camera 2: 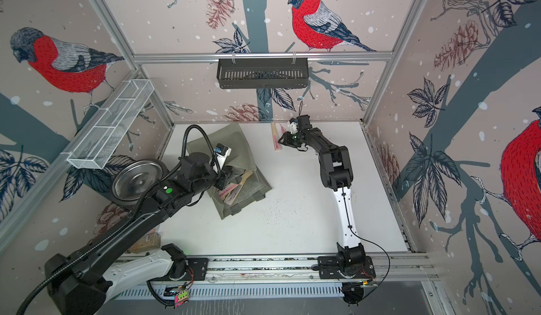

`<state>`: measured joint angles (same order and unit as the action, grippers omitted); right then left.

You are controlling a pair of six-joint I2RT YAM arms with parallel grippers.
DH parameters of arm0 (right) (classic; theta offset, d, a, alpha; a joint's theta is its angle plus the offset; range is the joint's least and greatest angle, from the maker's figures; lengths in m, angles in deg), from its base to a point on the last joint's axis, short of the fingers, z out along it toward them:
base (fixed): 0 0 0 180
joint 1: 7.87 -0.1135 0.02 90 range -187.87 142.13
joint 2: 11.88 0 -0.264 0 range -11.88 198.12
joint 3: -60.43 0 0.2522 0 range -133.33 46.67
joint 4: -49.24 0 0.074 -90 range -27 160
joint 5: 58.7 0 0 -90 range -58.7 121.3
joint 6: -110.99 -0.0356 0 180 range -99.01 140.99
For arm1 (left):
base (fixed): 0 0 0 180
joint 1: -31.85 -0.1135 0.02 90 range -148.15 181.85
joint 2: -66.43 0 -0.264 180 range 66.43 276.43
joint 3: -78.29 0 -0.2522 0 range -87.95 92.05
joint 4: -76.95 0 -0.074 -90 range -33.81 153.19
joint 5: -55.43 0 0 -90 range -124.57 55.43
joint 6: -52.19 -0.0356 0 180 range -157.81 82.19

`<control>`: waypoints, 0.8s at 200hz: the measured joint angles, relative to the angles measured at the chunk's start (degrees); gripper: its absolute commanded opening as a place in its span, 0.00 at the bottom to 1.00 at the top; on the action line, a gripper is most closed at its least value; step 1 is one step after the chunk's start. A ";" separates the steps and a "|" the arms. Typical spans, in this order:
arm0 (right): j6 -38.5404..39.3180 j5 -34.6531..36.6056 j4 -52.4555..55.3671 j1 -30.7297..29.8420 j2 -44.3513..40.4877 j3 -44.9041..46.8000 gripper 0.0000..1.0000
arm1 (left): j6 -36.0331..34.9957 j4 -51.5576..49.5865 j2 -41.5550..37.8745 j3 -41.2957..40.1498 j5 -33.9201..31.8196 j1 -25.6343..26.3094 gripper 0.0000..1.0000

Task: Take out the folding fans from the tote bags
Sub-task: Place the folding fan at the center of the board.

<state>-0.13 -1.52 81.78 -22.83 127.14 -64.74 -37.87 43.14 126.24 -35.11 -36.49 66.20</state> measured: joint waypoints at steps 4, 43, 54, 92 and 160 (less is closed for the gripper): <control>-0.20 0.26 -1.05 0.00 -1.57 2.03 0.44 | 0.00 0.00 0.02 0.00 0.00 0.00 0.00; -4.66 3.87 -13.31 -0.85 -20.85 26.23 0.51 | 0.00 0.04 0.20 0.00 -0.02 0.09 0.00; -6.58 4.52 -16.55 -1.33 -25.68 32.33 0.53 | 0.00 0.00 0.20 0.00 -0.02 0.11 0.00; -10.71 9.27 -24.74 -6.08 -41.44 50.80 0.54 | 0.00 0.02 0.17 -0.04 -0.15 0.22 0.00; -23.43 23.04 -41.88 -27.61 -69.09 82.12 0.53 | 0.00 0.00 0.20 -0.04 -0.13 0.33 0.00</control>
<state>-23.56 21.52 39.91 -50.44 58.05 17.37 -37.87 43.14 126.44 -35.16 -36.62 66.53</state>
